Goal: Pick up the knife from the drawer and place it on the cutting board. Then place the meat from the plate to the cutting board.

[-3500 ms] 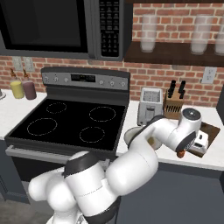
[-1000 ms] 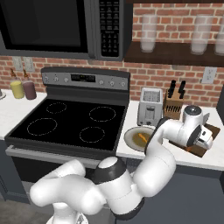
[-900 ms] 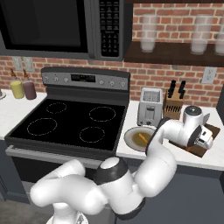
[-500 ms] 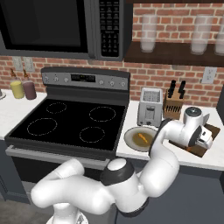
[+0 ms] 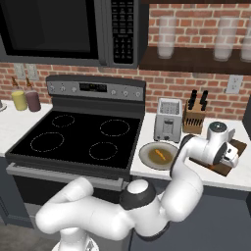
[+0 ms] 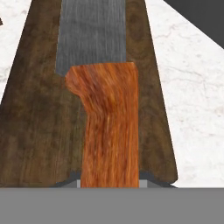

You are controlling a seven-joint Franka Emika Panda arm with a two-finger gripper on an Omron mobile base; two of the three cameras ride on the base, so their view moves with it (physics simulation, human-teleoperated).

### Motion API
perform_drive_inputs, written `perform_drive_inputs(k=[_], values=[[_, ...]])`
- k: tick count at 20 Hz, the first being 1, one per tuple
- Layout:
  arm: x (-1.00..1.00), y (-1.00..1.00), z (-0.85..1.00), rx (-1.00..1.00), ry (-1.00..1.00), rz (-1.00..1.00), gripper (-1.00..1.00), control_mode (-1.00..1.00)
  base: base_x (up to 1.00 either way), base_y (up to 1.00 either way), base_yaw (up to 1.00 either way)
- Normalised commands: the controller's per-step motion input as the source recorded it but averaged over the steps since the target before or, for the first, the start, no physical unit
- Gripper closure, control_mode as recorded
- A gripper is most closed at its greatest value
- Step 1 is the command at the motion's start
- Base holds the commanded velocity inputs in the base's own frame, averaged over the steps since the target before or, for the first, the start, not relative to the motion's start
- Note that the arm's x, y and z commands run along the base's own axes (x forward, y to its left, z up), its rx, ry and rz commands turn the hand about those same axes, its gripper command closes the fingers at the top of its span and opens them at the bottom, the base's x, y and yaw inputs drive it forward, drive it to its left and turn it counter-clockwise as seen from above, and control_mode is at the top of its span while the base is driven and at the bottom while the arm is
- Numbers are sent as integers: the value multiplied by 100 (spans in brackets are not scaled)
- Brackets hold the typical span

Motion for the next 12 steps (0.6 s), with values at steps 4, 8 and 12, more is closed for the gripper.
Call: perform_drive_inputs(k=[4,8,12], values=[[18,-14,-2,0,0,0,100,-100,0,0,0],[19,-14,0,0,0,-1,100,-100,0,0,0],[14,-22,0,0,0,-4,100,-100,0,0,0]])
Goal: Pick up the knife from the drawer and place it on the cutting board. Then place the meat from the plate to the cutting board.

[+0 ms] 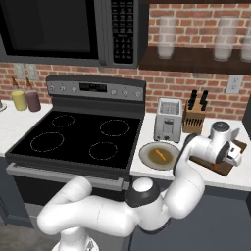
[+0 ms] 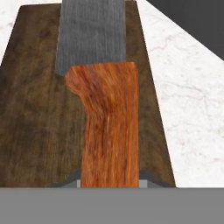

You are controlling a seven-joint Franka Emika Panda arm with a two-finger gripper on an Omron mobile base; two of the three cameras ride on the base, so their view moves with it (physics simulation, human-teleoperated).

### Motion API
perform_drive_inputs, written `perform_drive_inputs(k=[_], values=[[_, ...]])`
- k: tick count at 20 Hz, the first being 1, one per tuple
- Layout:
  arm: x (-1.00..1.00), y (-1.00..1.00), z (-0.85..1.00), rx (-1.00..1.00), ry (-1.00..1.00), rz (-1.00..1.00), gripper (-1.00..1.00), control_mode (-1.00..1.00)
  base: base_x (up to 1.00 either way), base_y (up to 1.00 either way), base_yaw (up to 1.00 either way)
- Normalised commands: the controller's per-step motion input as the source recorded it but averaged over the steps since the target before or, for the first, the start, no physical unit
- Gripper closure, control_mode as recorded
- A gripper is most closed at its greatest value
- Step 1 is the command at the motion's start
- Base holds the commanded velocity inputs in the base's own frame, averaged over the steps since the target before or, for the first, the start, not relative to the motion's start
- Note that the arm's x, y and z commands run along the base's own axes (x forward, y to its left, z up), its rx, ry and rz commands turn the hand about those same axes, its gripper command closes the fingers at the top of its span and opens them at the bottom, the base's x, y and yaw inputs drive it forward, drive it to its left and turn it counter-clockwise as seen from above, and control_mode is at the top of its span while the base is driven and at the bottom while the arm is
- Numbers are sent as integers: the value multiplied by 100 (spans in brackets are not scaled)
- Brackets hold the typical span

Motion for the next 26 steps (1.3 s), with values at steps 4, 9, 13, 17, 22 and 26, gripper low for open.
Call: perform_drive_inputs(k=[4,9,13,17,22,26], values=[[1,-10,0,0,0,-3,100,-100,0,0,0],[0,0,-1,0,0,0,-100,-100,0,0,0],[0,0,0,0,0,0,-100,-100,0,0,0],[-2,0,0,0,0,0,-100,-100,0,0,0],[-78,2,11,0,-5,2,-100,-100,0,0,0],[-95,21,37,0,-4,10,-100,-100,0,0,0]])
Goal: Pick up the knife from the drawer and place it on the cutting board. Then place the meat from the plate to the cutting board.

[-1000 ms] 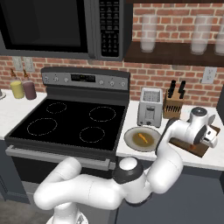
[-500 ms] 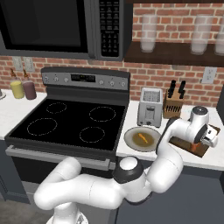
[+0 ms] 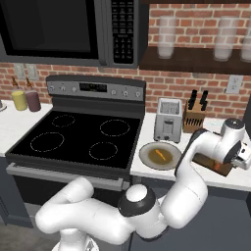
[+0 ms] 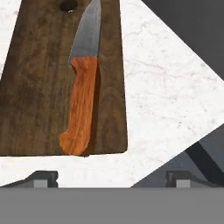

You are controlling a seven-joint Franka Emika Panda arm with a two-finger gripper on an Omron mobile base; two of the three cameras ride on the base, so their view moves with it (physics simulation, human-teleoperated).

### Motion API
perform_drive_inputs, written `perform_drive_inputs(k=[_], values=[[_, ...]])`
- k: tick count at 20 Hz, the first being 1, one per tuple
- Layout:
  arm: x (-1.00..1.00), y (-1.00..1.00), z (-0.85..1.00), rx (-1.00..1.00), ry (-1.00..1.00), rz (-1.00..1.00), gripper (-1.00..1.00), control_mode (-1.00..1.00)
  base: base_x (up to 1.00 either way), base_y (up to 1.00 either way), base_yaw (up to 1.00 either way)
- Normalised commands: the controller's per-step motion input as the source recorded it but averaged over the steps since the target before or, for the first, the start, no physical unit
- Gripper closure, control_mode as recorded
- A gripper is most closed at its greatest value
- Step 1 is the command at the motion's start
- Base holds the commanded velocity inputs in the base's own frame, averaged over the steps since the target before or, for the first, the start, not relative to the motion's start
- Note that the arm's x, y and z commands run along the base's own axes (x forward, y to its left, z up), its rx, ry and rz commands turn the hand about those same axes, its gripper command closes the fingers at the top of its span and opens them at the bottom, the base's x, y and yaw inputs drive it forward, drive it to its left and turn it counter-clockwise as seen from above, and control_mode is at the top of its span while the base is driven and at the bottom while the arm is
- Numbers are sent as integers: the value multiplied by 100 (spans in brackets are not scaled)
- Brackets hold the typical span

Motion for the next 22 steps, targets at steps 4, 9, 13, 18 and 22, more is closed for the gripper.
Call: perform_drive_inputs(k=[4,9,13,18,22], values=[[-58,55,50,-2,-1,15,-100,-100,0,0,0],[-33,73,27,-6,0,16,-100,-100,0,0,0],[-36,71,6,-3,0,14,-100,-100,0,0,0],[-33,78,2,-1,-1,10,-100,-100,0,0,0],[-35,74,0,0,0,10,-100,-100,0,0,0]])
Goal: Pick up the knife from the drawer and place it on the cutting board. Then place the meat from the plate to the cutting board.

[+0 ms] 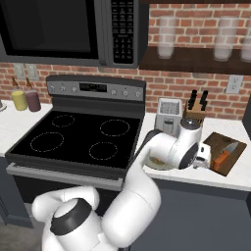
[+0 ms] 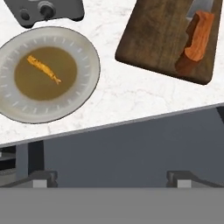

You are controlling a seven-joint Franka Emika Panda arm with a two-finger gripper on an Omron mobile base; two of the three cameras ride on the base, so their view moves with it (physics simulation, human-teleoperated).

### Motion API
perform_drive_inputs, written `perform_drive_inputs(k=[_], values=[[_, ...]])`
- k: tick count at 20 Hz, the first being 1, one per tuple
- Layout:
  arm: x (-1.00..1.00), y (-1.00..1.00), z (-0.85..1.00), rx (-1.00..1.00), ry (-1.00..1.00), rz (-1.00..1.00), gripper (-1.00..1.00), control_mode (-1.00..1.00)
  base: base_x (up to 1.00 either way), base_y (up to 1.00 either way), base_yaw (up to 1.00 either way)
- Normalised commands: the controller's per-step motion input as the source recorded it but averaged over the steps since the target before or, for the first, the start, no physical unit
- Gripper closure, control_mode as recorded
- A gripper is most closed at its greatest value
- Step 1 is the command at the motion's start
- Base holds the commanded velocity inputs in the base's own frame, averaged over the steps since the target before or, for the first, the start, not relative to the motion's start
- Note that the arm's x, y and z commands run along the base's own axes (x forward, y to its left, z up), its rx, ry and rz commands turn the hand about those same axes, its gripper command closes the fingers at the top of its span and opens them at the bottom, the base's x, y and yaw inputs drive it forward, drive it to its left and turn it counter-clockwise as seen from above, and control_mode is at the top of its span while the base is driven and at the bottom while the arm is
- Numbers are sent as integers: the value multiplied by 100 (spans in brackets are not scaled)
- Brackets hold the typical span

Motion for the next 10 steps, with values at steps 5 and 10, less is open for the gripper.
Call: perform_drive_inputs(k=[5,10], values=[[-25,77,4,-1,0,10,-100,-100,0,0,0],[2,61,18,-5,0,10,-100,-100,0,0,0]])
